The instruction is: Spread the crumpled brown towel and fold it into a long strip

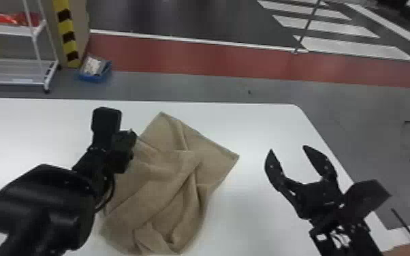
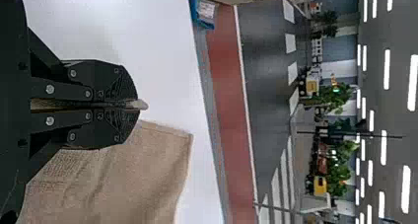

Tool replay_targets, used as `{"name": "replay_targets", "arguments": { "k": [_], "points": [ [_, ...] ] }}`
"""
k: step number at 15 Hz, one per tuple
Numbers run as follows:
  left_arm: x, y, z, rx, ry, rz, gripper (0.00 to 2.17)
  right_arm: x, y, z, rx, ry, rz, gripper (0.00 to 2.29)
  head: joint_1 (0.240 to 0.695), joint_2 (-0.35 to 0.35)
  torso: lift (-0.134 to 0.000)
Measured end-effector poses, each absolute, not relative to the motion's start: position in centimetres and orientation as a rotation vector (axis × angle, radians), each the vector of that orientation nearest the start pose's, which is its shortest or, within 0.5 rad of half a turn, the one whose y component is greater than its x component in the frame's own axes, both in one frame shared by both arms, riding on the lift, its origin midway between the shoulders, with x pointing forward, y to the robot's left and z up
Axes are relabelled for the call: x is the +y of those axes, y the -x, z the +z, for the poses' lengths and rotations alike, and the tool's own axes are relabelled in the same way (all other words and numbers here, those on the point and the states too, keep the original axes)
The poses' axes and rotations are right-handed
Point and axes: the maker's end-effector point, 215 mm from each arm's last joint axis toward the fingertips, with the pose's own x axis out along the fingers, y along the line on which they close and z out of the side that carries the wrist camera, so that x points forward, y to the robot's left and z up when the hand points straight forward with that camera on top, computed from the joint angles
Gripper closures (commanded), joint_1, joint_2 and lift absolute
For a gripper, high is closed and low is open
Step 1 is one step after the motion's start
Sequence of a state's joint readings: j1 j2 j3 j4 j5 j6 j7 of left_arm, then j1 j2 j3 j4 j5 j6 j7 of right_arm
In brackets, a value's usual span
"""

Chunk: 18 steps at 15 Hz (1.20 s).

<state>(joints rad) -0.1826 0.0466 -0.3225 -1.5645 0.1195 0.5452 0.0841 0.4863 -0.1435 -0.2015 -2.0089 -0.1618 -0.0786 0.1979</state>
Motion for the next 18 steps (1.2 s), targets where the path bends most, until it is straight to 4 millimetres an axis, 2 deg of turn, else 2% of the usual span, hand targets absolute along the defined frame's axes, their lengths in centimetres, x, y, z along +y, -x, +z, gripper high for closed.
{"name": "replay_targets", "arguments": {
  "k": [2,4,5,6,8,11,12,13,14,15,16,18],
  "points": [
    [7.7,-59.2,-35.2,0.316,0.026,-0.287,1.10,-30.5,-45.0,-31.0,-0.049,0.064,0.089,0.15,0.695,-0.239,-0.124],
    [8.7,-58.0,-30.6,0.248,0.093,-0.312,1.09,-30.3,-45.0,-31.1,-0.048,0.061,0.092,0.15,0.695,-0.229,-0.124],
    [10.0,-57.3,-28.7,0.220,0.110,-0.311,1.10,-30.3,-44.9,-31.2,-0.046,0.059,0.092,0.15,0.695,-0.221,-0.124],
    [11.5,-56.7,-27.7,0.206,0.113,-0.299,1.10,-30.3,-44.8,-31.3,-0.043,0.057,0.091,0.15,0.695,-0.210,-0.124],
    [16.5,-55.7,-26.7,0.195,0.109,-0.233,1.09,-30.3,-44.7,-31.5,-0.039,0.054,0.091,0.15,0.695,-0.170,-0.124],
    [26.4,-54.5,-26.1,0.171,0.074,-0.063,1.09,-30.2,-44.7,-31.8,-0.028,0.062,0.092,0.15,0.695,-0.047,-0.124],
    [29.8,-54.0,-26.3,0.173,0.058,-0.009,1.09,-30.0,-44.9,-32.2,-0.016,0.065,0.095,0.15,0.695,-0.019,-0.124],
    [32.2,-53.6,-27.0,0.186,0.050,0.029,1.07,-29.7,-45.0,-32.5,-0.004,0.064,0.098,0.15,0.695,0.014,-0.124],
    [34.6,-53.2,-28.5,0.213,0.046,0.059,0.81,-29.2,-45.2,-32.8,0.006,0.060,0.103,0.15,0.695,0.042,-0.124],
    [35.7,-53.0,-30.0,0.240,0.048,0.071,0.36,-28.9,-45.4,-32.9,0.010,0.058,0.107,0.15,0.695,0.078,-0.124],
    [36.5,-52.8,-32.0,0.276,0.050,0.076,0.06,-28.5,-45.5,-33.1,0.018,0.056,0.110,0.15,0.695,0.089,-0.124],
    [37.1,-52.9,-35.1,0.329,0.041,0.086,0.04,-28.0,-45.6,-33.8,0.051,0.052,0.115,0.19,0.695,0.100,-0.124]
  ]
}}
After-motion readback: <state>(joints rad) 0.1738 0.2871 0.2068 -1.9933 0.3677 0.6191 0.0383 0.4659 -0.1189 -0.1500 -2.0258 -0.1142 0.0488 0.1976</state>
